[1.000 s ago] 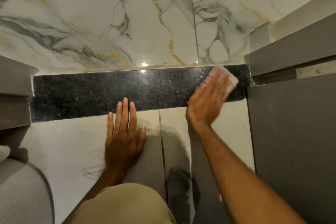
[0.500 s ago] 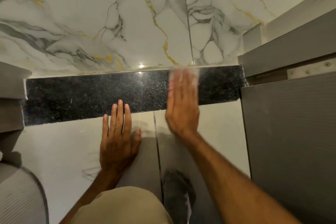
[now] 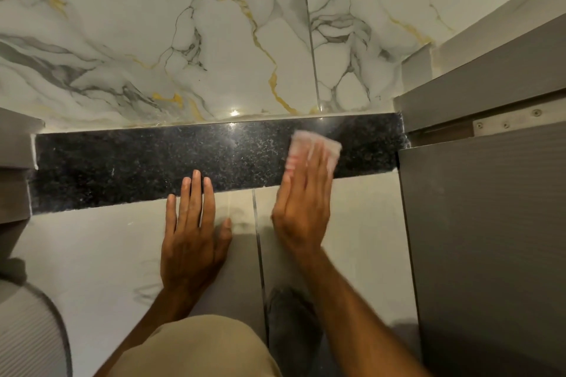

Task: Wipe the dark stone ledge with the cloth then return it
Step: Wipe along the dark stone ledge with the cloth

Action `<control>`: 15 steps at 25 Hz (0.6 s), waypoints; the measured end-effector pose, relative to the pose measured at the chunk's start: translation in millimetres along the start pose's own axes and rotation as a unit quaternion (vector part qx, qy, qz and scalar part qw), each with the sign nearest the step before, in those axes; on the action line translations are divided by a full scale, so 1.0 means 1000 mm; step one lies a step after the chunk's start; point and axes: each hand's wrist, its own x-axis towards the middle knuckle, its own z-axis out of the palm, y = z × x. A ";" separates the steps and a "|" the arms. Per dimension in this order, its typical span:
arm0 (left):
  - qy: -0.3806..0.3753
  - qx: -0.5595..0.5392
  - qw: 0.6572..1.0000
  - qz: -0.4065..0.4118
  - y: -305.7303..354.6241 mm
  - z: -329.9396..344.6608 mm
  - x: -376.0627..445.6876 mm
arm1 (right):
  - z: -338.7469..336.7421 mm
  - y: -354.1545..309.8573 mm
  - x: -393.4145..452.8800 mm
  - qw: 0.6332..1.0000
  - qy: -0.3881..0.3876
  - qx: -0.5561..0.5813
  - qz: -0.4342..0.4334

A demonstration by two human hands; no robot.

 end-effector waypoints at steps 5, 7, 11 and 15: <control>-0.006 -0.005 1.000 0.007 -0.005 0.003 0.002 | -0.014 0.050 0.080 0.981 0.033 0.010 0.192; -0.007 0.003 1.000 0.007 -0.005 0.004 0.001 | -0.014 0.056 0.102 0.974 0.042 0.008 0.224; -0.021 0.009 1.000 -0.002 0.002 -0.005 0.003 | -0.002 0.023 -0.018 0.988 0.035 -0.005 0.150; -0.029 0.007 1.000 -0.008 0.002 -0.007 0.005 | 0.009 0.006 0.014 0.993 0.022 0.018 0.112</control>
